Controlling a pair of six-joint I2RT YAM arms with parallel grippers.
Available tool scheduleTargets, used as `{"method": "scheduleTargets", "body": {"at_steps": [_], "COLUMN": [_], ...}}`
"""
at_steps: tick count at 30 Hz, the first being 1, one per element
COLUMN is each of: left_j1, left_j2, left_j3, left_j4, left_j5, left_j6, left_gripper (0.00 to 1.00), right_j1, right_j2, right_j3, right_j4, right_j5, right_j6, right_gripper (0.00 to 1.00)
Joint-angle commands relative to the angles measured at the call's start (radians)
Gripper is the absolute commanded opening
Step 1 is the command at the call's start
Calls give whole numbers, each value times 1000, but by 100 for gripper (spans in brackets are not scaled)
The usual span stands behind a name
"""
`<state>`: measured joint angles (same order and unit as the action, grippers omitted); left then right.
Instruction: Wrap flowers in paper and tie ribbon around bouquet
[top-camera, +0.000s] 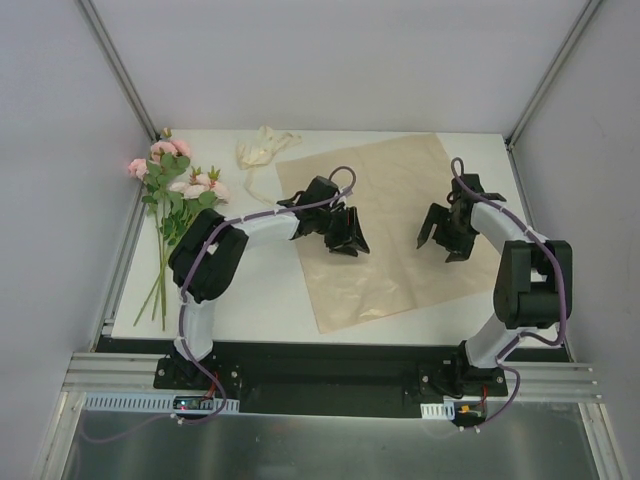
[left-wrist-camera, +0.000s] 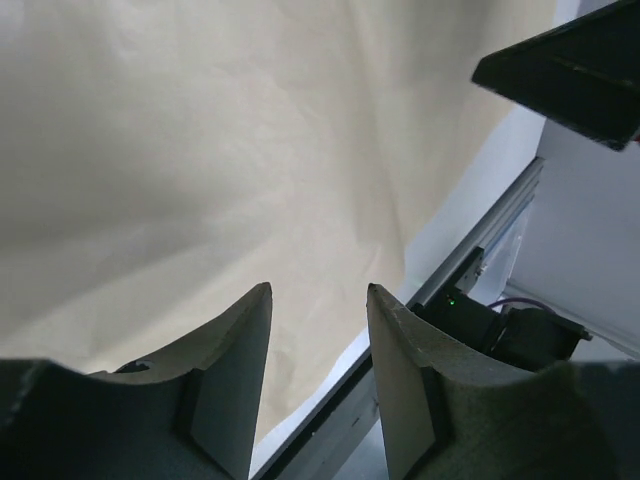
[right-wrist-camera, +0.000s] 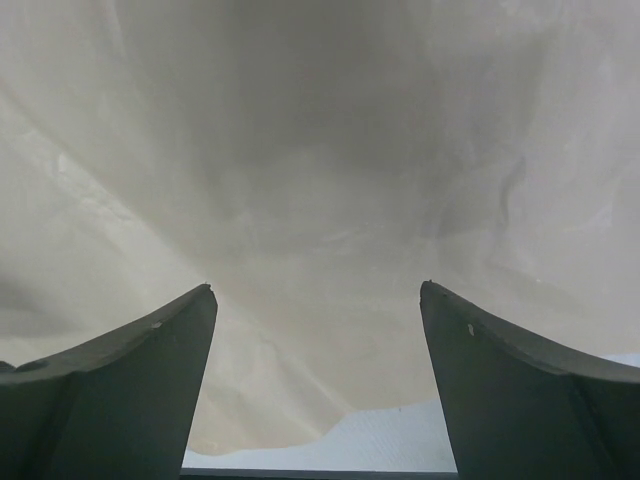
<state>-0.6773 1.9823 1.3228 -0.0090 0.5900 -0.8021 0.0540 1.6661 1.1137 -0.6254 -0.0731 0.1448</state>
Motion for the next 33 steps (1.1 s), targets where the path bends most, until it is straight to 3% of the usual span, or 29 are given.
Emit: {"method": "scheduleTargets", "body": {"at_steps": [1, 12, 15, 19, 23, 25, 26, 27, 30, 33], "left_j1": [-54, -151, -146, -102, 34, 160, 201, 285, 404, 629], "left_j2": [58, 153, 93, -101, -331, -475, -518, -552, -631, -691], "left_j3": [-1, 148, 132, 49, -129, -169, -183, -175, -134, -168], "left_j4": [0, 7, 6, -2, -106, -268, -346, -423, -656, -677], "left_j5": [-1, 74, 70, 74, 62, 15, -68, -129, -348, -288], "left_j6": [21, -14, 9, 55, 173, 248, 345, 392, 489, 428], "left_gripper": [43, 47, 47, 50, 70, 72, 72, 72, 72, 74], "right_j1": [-46, -151, -151, -131, -27, 68, 105, 147, 317, 400], "right_j2": [26, 104, 109, 63, -60, -112, -123, -134, -144, -137], "right_j3": [-21, 32, 75, 98, 57, 40, 38, 37, 41, 0], "right_j4": [33, 26, 21, -8, -4, 10, 21, 27, 36, 104], "right_j5": [-10, 53, 56, 67, 119, 82, 28, 16, -26, -125], "right_j6": [35, -8, -54, -89, -106, -103, -99, -97, -57, 39], "right_gripper": [86, 87, 89, 89, 89, 89, 89, 89, 88, 86]}}
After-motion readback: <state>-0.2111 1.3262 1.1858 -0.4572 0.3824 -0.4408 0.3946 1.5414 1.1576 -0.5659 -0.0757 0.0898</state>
